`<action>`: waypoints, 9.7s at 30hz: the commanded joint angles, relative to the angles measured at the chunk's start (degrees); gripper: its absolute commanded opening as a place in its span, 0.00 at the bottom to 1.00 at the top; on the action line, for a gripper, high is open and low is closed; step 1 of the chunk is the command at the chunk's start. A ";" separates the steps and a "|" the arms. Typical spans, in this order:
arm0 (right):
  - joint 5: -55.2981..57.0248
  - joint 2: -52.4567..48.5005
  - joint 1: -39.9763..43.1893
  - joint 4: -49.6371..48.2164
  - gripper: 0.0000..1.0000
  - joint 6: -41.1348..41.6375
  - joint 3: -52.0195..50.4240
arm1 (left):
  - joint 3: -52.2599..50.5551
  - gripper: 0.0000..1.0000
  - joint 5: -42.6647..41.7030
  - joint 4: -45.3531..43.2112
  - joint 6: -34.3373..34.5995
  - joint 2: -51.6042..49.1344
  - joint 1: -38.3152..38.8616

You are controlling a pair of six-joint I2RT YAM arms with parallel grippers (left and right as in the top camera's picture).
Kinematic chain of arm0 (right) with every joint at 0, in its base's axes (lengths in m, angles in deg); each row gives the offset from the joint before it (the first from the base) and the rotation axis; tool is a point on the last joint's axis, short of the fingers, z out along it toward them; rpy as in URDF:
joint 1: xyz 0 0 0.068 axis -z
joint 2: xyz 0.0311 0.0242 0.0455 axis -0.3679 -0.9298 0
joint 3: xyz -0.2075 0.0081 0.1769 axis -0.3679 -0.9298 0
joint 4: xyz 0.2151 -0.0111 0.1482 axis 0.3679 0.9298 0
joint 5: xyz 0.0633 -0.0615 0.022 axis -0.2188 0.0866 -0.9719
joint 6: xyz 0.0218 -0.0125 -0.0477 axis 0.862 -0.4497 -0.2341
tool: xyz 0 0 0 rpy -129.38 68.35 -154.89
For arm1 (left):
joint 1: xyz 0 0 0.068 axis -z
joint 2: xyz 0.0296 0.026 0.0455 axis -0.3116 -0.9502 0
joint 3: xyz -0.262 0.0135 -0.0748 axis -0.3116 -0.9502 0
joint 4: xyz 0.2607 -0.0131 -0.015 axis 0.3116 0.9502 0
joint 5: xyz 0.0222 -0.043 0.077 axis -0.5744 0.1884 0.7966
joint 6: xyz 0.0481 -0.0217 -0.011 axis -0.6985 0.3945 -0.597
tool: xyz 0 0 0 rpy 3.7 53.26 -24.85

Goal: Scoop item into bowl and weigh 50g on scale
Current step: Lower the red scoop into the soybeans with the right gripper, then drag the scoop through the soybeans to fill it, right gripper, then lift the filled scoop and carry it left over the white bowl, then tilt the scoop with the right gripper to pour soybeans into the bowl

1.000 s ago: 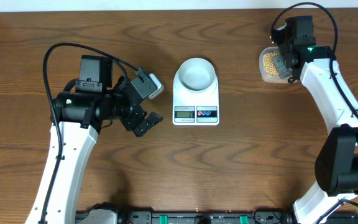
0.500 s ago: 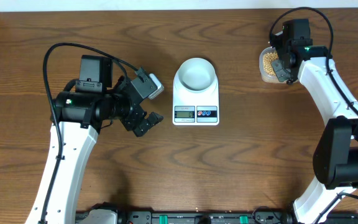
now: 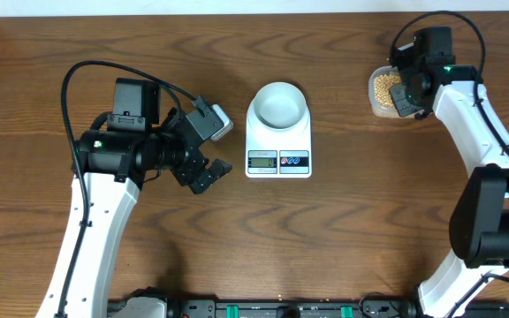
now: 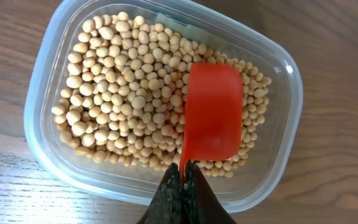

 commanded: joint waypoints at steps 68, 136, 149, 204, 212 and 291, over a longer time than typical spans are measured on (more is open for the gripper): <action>-32.30 -0.26 10.91 3.50 0.01 25.40 0.24 | 0.61 0.98 -0.55 0.17 -0.76 0.72 -0.20; -59.36 -9.31 22.01 -0.39 0.01 21.68 0.15 | 0.61 0.98 -0.55 0.17 -0.76 0.72 -0.20; -64.98 -9.31 24.81 0.02 0.01 21.70 0.15 | 0.61 0.98 -0.55 0.17 -0.76 0.72 -0.20; -86.14 -9.33 23.82 -0.44 0.01 25.35 0.15 | 0.61 0.98 -0.55 0.17 -0.76 0.72 -0.20; -86.20 -9.33 20.68 -0.79 0.01 25.35 0.15 | 0.61 0.98 -0.55 0.17 -0.76 0.72 -0.20; -74.97 -9.33 -4.74 -9.40 0.01 21.62 0.15 | 0.61 0.98 -0.55 0.17 -0.76 0.72 -0.20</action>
